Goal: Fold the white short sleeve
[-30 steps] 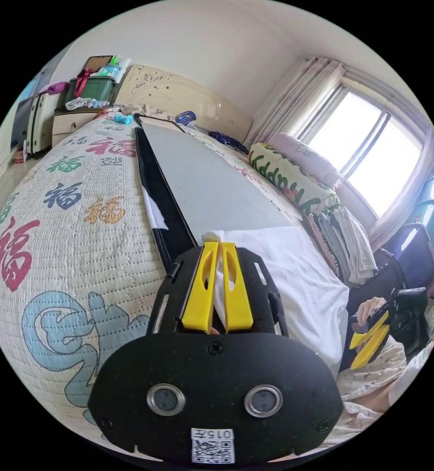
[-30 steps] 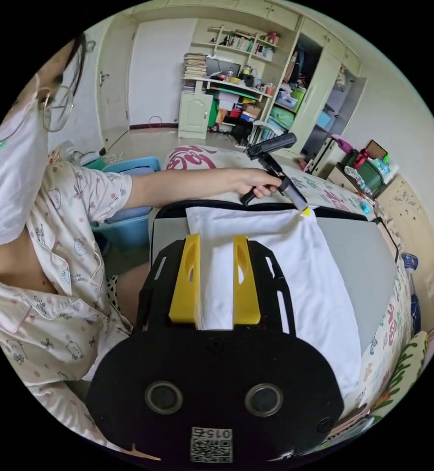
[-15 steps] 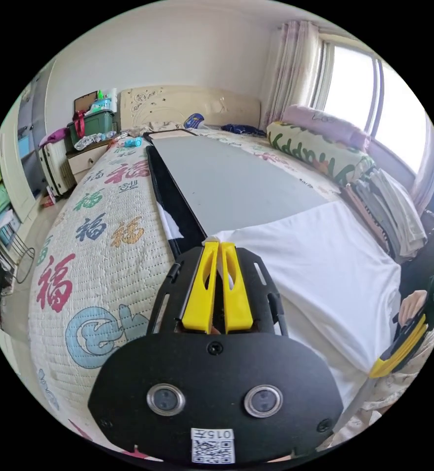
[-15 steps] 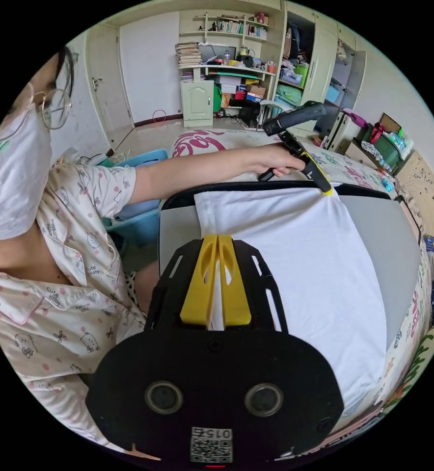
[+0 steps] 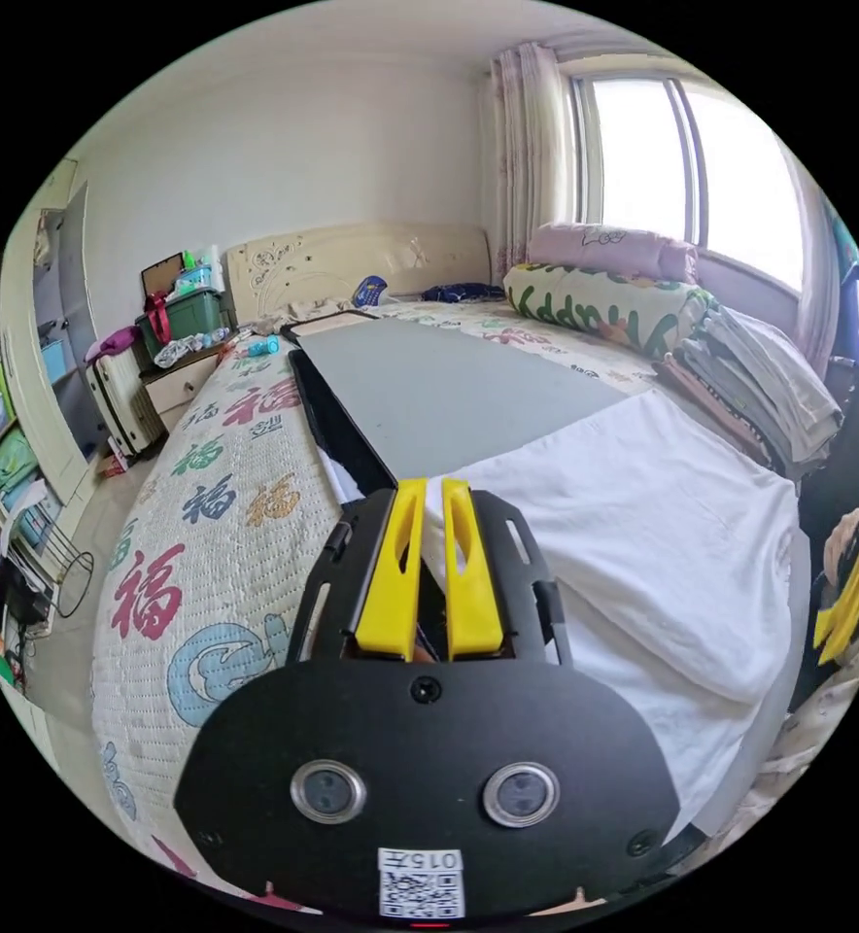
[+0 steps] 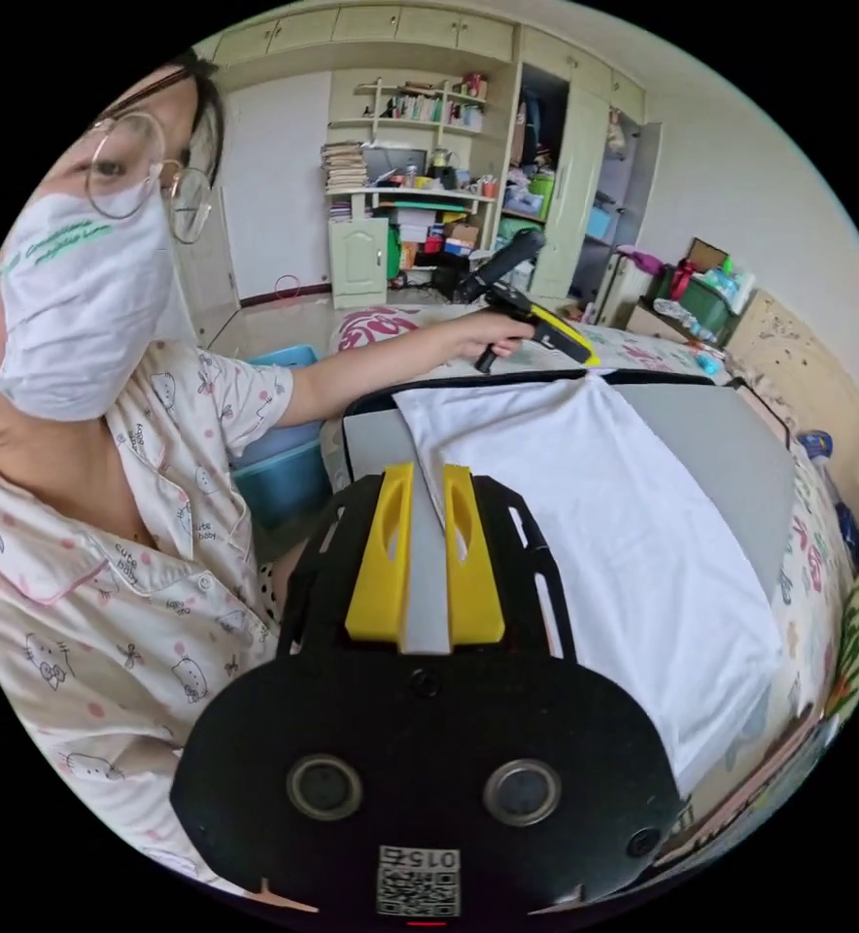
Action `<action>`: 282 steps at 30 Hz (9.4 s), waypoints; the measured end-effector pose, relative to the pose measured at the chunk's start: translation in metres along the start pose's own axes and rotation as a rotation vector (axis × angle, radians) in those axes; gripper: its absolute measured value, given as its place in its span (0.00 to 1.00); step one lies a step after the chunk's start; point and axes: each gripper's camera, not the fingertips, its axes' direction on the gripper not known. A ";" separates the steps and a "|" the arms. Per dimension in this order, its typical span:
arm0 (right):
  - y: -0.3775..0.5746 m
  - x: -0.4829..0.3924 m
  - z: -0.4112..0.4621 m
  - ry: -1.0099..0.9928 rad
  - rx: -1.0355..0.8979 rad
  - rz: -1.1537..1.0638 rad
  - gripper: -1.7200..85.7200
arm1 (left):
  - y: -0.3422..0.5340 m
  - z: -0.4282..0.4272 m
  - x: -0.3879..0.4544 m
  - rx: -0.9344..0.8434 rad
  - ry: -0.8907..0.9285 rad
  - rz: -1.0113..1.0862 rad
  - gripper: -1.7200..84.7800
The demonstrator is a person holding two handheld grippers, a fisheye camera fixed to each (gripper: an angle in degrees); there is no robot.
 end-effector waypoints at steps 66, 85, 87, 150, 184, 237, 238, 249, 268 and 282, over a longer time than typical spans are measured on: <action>0.388 0.117 -0.083 0.734 0.432 0.634 0.01 | -0.406 0.393 0.431 -0.463 0.022 0.446 0.04; 0.284 0.031 -0.112 0.436 0.853 0.289 0.02 | -0.265 0.186 0.091 0.078 0.501 0.011 0.03; 0.256 0.026 -0.082 0.359 0.808 0.261 0.02 | -0.228 0.173 0.025 0.095 0.487 -0.044 0.04; 0.149 -0.026 0.096 0.444 0.131 0.217 0.10 | -0.030 0.067 0.066 -0.279 0.270 0.332 0.11; 0.141 -0.059 0.010 0.476 -0.021 0.314 0.01 | 0.127 -0.117 0.319 -0.156 0.650 1.270 0.02; -0.069 0.182 -0.093 0.114 -0.149 0.901 0.10 | 0.013 0.372 -0.294 -0.321 0.496 0.163 0.13; -0.071 0.175 -0.089 0.090 -0.164 0.886 0.08 | 0.006 0.372 -0.298 -0.328 0.515 0.170 0.11; -0.092 -0.014 -0.259 0.208 0.287 0.614 0.06 | -0.078 0.145 -0.308 0.269 0.560 0.193 0.04; 0.008 -0.297 -0.494 1.106 0.451 0.406 0.02 | -0.404 -0.093 0.018 0.640 0.697 0.540 0.03; 0.125 0.037 -0.383 1.286 -0.185 0.797 0.04 | -0.671 0.151 0.183 0.262 0.453 0.298 0.03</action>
